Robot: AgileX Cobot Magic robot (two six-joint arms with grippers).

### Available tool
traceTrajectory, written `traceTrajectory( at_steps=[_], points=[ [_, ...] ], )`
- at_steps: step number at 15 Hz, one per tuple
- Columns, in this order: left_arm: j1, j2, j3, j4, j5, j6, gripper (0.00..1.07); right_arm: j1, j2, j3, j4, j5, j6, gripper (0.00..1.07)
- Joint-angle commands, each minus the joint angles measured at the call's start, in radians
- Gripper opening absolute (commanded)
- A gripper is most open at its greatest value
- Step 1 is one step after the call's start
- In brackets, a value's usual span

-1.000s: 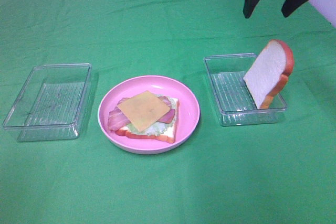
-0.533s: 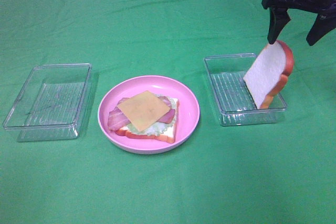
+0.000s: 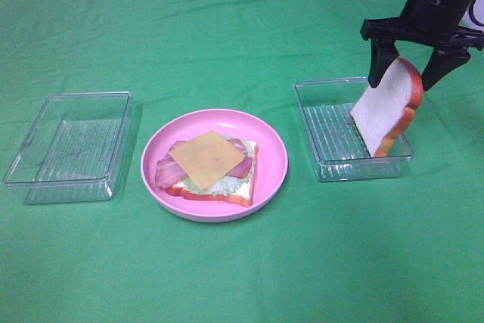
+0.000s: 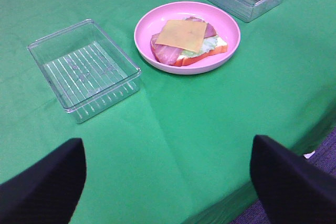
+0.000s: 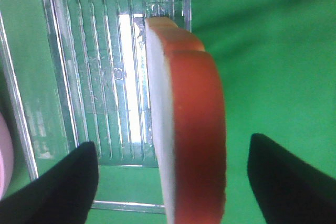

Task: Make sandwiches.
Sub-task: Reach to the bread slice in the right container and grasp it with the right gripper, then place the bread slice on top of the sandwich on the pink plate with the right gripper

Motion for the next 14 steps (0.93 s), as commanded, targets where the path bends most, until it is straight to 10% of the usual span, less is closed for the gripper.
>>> traceTrajectory(
  at_steps=[1,6,14],
  points=[
    [0.003,-0.02,0.001,-0.01,-0.011,-0.007,0.81,-0.002,0.005,0.008,-0.002,-0.002,0.0,0.57],
    [0.003,-0.02,0.001,-0.01,-0.011,-0.007,0.81,-0.002,0.006,0.006,-0.002,0.021,0.0,0.0],
    [0.003,-0.02,0.001,-0.01,-0.011,-0.007,0.81,-0.002,-0.134,0.008,0.203,0.065,-0.076,0.0]
  ],
)
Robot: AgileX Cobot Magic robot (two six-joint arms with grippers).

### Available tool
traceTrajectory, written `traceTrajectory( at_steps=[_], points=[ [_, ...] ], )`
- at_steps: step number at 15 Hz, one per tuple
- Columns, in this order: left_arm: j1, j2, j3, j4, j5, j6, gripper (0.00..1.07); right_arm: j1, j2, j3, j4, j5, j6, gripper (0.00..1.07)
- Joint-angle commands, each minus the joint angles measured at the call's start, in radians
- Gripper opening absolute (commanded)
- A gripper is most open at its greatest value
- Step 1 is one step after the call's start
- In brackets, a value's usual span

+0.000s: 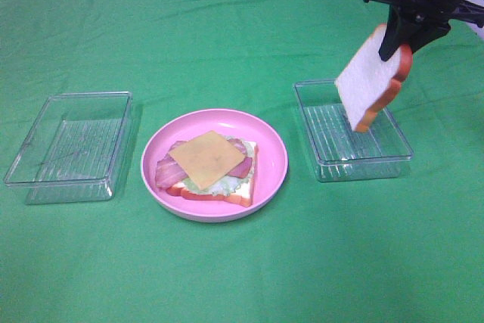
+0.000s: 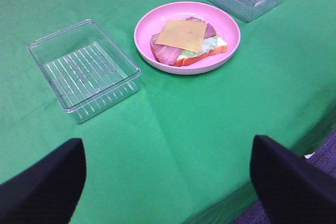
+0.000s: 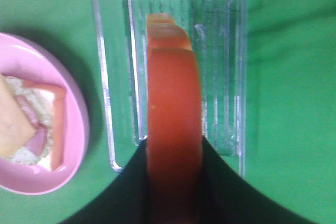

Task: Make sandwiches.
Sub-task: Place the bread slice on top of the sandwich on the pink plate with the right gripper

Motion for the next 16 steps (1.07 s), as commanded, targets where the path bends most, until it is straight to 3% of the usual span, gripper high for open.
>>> traceTrajectory(
  at_steps=[1,6,10,13,16],
  points=[
    [0.003,-0.02,0.001,-0.01,-0.01,-0.007,0.81,-0.002,-0.026,0.006,0.123,0.063,-0.056,0.0],
    [0.003,-0.02,0.001,-0.01,-0.01,-0.007,0.81,0.037,-0.026,0.163,0.538,0.007,-0.231,0.0],
    [0.003,-0.02,0.001,-0.01,-0.01,-0.007,0.81,0.163,-0.018,0.276,0.657,-0.126,-0.285,0.0],
    [0.003,-0.02,0.001,-0.01,-0.01,-0.007,0.81,0.246,0.045,0.294,0.717,-0.231,-0.278,0.0],
    [0.003,-0.02,0.001,-0.01,-0.01,-0.007,0.81,0.257,0.112,0.294,0.752,-0.248,-0.271,0.0]
  ],
)
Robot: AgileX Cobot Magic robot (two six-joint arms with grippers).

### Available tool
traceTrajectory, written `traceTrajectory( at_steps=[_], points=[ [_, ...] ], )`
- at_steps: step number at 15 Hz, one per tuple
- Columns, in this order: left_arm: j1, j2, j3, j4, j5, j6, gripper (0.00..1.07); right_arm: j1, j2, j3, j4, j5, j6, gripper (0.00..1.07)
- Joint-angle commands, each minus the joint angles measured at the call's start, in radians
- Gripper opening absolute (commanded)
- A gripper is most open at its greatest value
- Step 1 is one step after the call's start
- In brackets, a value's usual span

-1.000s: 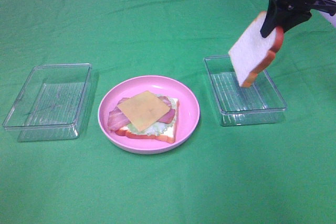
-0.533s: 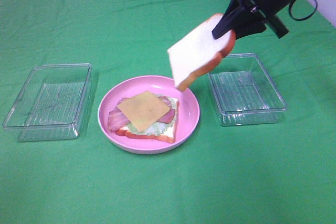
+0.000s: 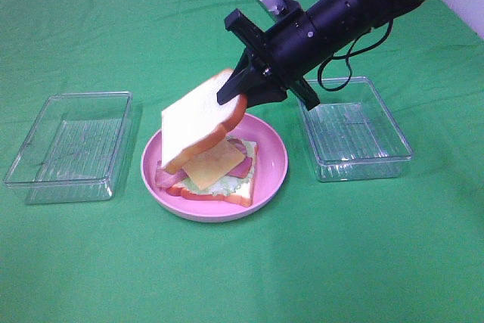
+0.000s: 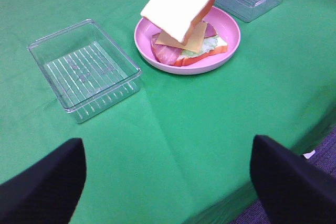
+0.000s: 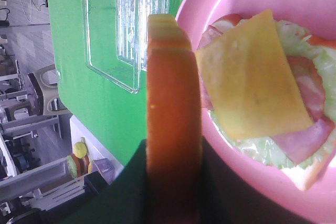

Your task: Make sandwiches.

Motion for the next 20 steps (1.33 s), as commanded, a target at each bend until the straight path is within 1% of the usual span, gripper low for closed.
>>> traceTrajectory(
  at_steps=[1,5,7,8,9,10,11,12,14,15,16,19,20],
  points=[
    [0.003,-0.02,0.001,-0.01,-0.01,-0.007,0.81,0.001,0.033,0.004,0.031,-0.008,-0.007,0.0],
    [0.003,-0.02,0.001,-0.01,-0.01,-0.007,0.81,0.001,0.093,0.007,0.075,-0.003,0.008,0.0],
    [0.003,-0.02,0.001,-0.01,-0.01,-0.007,0.81,0.001,0.097,0.007,0.024,-0.002,0.034,0.0],
    [0.003,-0.02,0.001,-0.01,-0.01,-0.007,0.81,0.001,0.097,0.007,0.008,0.002,0.042,0.03],
    [0.003,-0.02,0.001,-0.01,-0.01,-0.007,0.81,0.001,0.097,0.007,0.003,0.004,0.042,0.09],
    [0.003,-0.02,0.001,-0.01,-0.01,-0.007,0.81,0.001,0.097,0.007,0.002,0.012,0.041,0.24],
    [0.003,-0.02,0.001,-0.01,-0.01,-0.007,0.81,0.001,0.097,0.007,0.002,0.022,0.033,0.46],
    [0.003,-0.02,0.001,-0.01,-0.01,-0.007,0.81,0.001,0.097,0.007,-0.004,0.032,0.019,0.64],
    [0.003,-0.02,0.001,-0.01,-0.01,-0.007,0.81,0.001,0.09,0.007,-0.034,0.05,-0.002,0.81],
    [0.003,-0.02,0.001,-0.01,-0.01,-0.007,0.81,0.001,0.078,0.007,-0.079,0.049,-0.003,0.83],
    [0.003,-0.02,0.001,-0.01,-0.01,-0.007,0.81,0.0,0.036,0.007,-0.194,0.047,0.022,0.83],
    [0.003,-0.02,0.001,-0.01,-0.01,-0.007,0.81,0.0,-0.053,0.007,-0.397,0.051,0.099,0.83],
    [0.003,-0.02,0.001,-0.01,-0.01,-0.007,0.81,0.0,-0.073,0.007,-0.431,0.056,0.107,0.83]
  ],
)
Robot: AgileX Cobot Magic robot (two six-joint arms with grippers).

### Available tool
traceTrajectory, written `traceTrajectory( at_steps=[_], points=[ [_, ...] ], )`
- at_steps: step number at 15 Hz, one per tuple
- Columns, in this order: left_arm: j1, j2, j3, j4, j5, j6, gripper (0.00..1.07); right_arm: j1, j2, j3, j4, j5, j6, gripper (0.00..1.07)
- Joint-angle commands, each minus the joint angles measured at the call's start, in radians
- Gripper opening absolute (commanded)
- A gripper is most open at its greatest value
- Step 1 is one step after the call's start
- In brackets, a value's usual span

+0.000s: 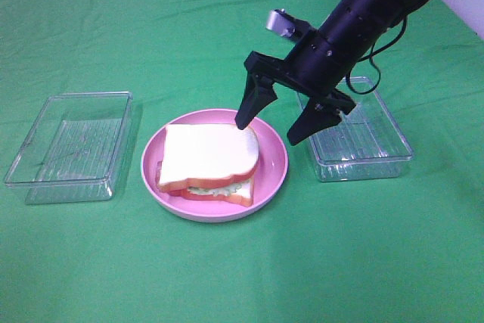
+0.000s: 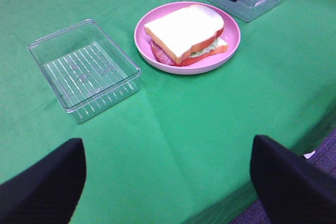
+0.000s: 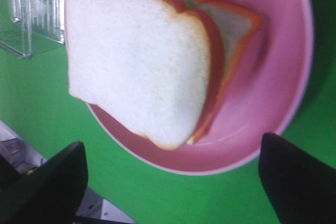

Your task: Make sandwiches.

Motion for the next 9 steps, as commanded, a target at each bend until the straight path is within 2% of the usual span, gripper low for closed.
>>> traceTrajectory(
  at_steps=[1,4,6,9],
  points=[
    [0.003,-0.02,0.001,-0.01,-0.01,-0.007,0.81,-0.001,-0.09,0.004,-0.156,0.033,0.044,0.83],
    [0.003,-0.02,0.001,-0.01,-0.01,-0.007,0.81,-0.001,-0.23,0.022,-0.318,0.068,0.094,0.83],
    [0.003,-0.02,0.001,-0.01,-0.01,-0.007,0.81,-0.001,-0.386,0.093,-0.423,0.062,0.133,0.83],
    [0.003,-0.02,0.001,-0.01,-0.01,-0.007,0.81,-0.001,-0.579,0.236,-0.47,0.059,0.141,0.83]
  ],
)
